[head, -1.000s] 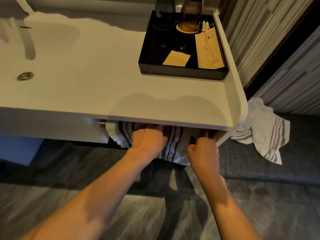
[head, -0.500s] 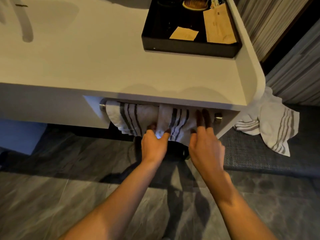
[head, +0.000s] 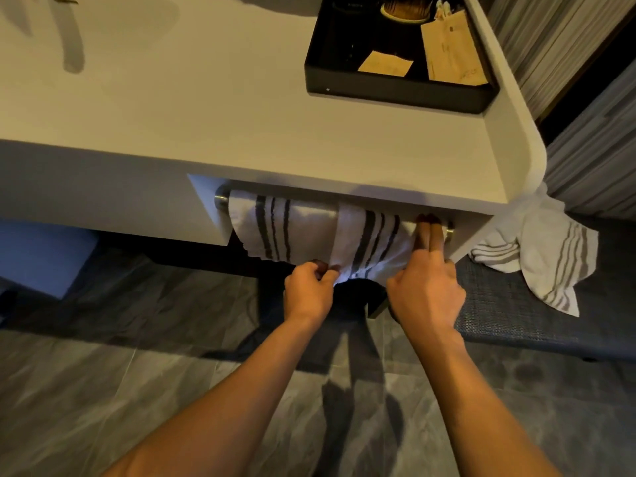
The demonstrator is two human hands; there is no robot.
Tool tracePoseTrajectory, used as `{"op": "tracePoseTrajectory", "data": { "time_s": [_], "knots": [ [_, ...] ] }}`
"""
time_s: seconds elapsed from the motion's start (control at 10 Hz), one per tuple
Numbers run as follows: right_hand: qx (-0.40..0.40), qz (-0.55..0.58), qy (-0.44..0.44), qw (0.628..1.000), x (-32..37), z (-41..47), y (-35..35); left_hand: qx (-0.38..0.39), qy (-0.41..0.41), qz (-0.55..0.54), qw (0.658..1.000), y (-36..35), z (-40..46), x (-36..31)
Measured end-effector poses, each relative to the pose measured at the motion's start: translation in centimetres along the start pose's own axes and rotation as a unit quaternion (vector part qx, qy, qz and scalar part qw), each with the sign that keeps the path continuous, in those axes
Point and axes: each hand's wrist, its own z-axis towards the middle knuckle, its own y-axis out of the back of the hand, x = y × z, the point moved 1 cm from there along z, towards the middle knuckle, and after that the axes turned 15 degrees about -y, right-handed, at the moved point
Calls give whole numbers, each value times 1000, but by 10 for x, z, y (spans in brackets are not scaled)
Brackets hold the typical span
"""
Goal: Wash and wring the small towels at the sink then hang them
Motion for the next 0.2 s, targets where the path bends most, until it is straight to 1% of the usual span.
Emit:
{"op": "tracePoseTrajectory", "data": {
  "time_s": [0.1,0.2],
  "knots": [
    [44,51,-2,998,5,8,11,29,8,-18,999,5,-1,-2],
    [70,26,14,997,-3,-8,20,99,22,17,995,16,-20,0]
  ]
}}
